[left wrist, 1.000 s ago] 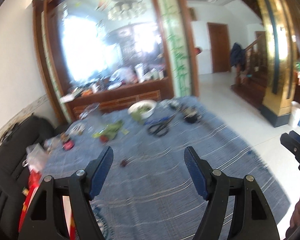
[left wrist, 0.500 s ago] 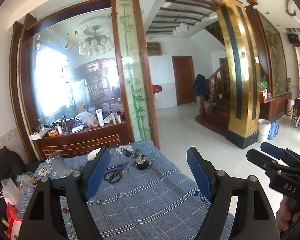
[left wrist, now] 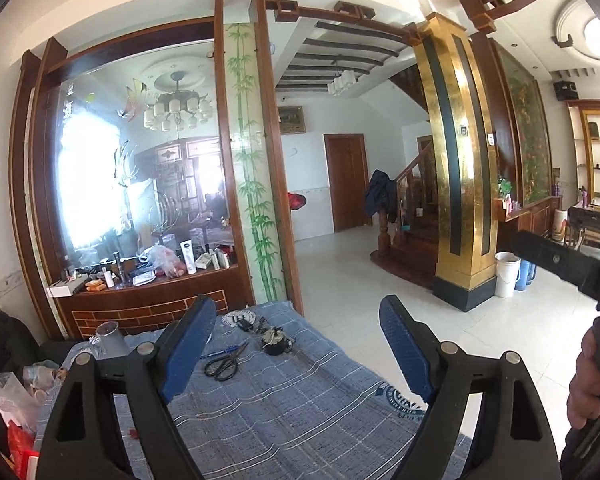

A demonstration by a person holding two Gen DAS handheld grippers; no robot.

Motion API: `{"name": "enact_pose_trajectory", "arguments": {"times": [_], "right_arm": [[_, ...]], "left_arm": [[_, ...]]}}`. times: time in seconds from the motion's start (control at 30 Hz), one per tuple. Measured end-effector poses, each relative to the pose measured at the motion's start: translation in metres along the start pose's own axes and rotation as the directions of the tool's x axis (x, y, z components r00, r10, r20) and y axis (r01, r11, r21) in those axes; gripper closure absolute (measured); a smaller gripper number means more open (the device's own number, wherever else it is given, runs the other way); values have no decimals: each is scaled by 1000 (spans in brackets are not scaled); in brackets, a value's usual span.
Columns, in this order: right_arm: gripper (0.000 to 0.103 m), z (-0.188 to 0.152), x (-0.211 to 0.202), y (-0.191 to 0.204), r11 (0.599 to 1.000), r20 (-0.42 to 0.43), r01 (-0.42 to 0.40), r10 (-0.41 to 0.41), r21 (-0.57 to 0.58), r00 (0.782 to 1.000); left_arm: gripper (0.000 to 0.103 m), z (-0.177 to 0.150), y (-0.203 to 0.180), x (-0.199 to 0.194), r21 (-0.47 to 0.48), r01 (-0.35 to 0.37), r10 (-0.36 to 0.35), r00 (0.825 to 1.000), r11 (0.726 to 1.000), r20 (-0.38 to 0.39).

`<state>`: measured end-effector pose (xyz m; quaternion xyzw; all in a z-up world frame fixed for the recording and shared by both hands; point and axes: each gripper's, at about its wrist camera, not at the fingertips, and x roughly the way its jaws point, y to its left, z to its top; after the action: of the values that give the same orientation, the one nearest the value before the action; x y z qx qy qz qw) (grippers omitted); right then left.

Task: Organize fruits
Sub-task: 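Swing both open tools away from the tray back over the tablecloth, then grasp a red date with the right tool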

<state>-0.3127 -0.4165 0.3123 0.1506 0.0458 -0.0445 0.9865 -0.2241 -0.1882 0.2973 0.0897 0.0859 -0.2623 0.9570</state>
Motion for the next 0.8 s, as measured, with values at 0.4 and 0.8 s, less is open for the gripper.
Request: {"name": "enact_pose_trajectory", "arguments": {"times": [0.4, 0.8], "right_arm": [[22, -72, 163, 119, 990, -420, -138, 127, 3, 898], [22, -212, 349, 199, 979, -752, -186, 188, 88, 632]], "left_arm": [[18, -83, 132, 16, -13, -242, 229, 932, 970, -280], [18, -210, 275, 67, -84, -410, 278, 742, 908, -610]]}}
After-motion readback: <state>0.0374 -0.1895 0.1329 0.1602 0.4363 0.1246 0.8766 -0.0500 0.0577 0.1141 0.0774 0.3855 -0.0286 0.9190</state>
